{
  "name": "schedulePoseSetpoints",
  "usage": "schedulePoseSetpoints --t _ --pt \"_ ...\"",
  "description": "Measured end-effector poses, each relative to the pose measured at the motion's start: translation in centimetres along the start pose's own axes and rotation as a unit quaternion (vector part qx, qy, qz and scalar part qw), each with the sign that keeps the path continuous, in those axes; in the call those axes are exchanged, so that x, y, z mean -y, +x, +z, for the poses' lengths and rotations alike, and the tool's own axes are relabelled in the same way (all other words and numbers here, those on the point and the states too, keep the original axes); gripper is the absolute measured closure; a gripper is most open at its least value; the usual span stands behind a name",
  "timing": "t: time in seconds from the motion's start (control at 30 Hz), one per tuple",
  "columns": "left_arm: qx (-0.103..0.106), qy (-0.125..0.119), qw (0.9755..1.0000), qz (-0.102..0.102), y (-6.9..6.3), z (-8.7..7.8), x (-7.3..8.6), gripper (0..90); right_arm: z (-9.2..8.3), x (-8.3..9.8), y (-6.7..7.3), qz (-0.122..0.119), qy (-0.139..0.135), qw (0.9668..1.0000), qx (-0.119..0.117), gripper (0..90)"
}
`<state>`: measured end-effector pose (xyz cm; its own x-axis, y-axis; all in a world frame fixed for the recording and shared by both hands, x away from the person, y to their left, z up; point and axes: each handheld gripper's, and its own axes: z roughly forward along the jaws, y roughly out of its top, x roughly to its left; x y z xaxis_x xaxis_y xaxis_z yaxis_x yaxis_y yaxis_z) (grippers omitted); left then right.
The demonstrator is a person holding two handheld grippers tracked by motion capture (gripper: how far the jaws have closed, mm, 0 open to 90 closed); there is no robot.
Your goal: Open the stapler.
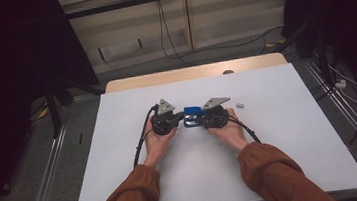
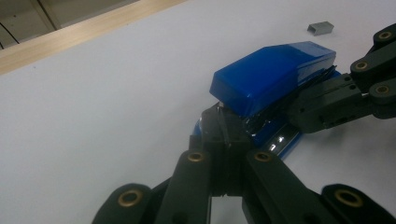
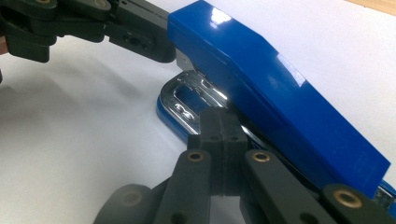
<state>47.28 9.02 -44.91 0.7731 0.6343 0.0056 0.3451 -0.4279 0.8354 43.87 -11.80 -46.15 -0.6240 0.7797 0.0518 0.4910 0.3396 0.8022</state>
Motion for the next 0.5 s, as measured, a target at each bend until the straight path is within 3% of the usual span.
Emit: schedulePoseSetpoints --t 0.2,0.5 --pt "0.001 -0.014 0.9999 -0.006 -0.07 -0.17 -0.43 90.0 -0.01 -0.01 0.01 0.001 0.0 1.0 0.0 90.0" --pt "0.0 -0.025 0.9997 0.002 -0.22 -0.44 -0.79 90.0 -0.08 0.03 -0.21 -0.01 0.001 0.9999 -0.006 90.0"
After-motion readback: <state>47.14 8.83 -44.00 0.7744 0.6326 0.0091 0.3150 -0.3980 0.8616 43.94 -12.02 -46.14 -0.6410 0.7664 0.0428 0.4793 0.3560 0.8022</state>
